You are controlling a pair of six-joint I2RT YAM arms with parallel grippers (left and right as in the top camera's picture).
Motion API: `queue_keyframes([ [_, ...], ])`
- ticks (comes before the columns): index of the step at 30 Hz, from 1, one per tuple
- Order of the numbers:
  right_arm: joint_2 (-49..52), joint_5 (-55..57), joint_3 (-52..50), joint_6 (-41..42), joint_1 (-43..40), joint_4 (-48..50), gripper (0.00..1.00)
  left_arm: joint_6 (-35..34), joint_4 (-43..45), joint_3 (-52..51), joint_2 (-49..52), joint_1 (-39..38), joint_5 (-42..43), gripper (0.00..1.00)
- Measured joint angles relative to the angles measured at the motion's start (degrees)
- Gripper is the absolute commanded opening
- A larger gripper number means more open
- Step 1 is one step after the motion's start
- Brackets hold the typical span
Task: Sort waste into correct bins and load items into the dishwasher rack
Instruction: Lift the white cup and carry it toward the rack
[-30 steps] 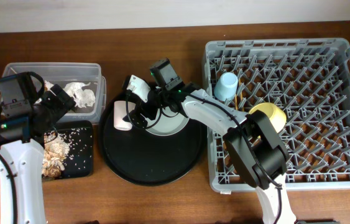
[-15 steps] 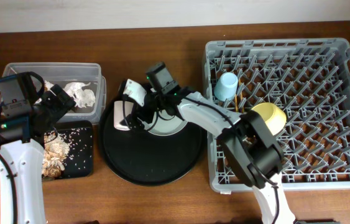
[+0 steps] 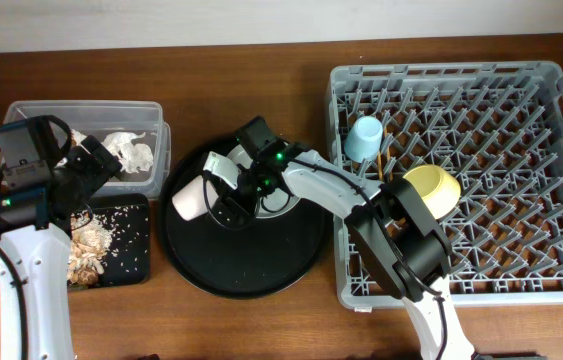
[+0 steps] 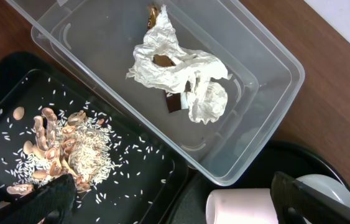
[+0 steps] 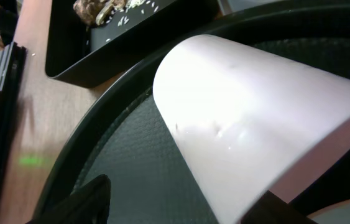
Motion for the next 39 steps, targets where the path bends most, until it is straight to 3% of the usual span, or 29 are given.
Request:
queue_keyframes([
  [12,-0.2,-0.9,0.0,-0.02,0.0,6.6,0.59,0.02,0.0,0.0,0.0,0.0,0.0,0.99],
  [18,-0.2,-0.9,0.0,-0.04,0.09,7.69,0.51,0.0,0.0,0.0,0.0,0.0,0.02,0.99],
  [31,-0.2,-0.39,0.0,-0.04,1.44,9.66,0.5,0.02,0.0,0.0,0.0,0.0,0.0,0.99],
  [34,-0.2,0.7,0.0,0.0,1.44,9.94,0.39,0.0,0.0,0.0,0.0,0.0,0.0,0.99],
  [36,-0.2,1.09,0.0,0.04,1.46,10.47,0.26,0.0,0.0,0.0,0.0,0.0,0.02,0.99],
  [39,-0.85,-0.44,0.0,0.48,1.57,11.32,0.24,0.0,0.0,0.0,0.0,0.0,0.0,0.99],
])
